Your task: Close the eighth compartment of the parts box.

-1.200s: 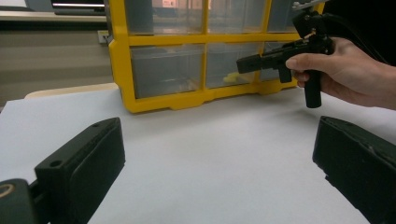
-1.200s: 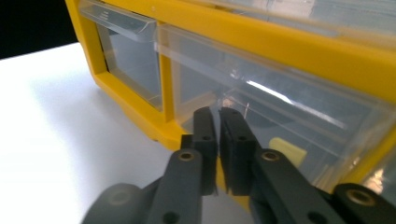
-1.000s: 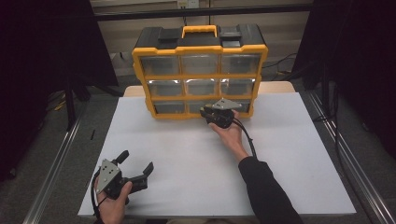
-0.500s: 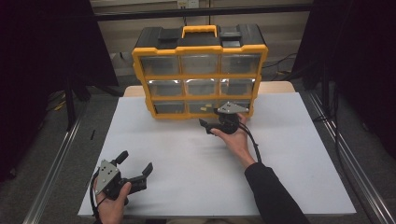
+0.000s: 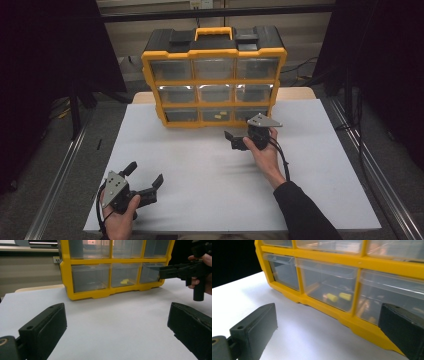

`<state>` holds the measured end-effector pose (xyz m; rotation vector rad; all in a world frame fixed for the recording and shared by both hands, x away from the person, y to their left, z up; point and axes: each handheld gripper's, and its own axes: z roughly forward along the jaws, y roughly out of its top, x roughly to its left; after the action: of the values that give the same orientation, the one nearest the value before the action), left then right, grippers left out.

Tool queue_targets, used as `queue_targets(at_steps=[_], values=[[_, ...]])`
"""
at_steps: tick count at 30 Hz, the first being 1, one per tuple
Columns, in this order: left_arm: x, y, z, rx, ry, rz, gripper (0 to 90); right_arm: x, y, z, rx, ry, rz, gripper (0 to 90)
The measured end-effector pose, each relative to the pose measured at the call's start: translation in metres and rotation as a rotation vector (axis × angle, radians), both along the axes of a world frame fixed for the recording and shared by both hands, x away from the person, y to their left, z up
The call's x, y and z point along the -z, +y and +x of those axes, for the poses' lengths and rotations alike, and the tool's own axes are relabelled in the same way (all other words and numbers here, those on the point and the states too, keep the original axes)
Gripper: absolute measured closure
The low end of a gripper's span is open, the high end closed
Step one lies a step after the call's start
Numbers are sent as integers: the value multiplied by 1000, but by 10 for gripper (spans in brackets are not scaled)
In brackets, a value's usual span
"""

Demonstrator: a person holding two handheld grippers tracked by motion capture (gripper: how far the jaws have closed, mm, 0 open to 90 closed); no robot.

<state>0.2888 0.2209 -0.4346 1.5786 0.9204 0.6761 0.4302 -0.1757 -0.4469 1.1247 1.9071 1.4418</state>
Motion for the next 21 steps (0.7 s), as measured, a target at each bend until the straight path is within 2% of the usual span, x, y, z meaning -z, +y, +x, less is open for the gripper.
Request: queue_targets(at_steps=[4,9,16,21], values=[[0,0,0,-1,0,0,25,-2,-9,-10,48,-36,-2,8],[0,0,0,-1,2,0,25,-2,-22,-20,77,-40,-6,10],[0,0,0,-3,5,0,25,0,-32,-37,91,-46,-29,11],[0,0,1,-4,7,-5,25,-4,-37,-49,98,-66,-24,11]])
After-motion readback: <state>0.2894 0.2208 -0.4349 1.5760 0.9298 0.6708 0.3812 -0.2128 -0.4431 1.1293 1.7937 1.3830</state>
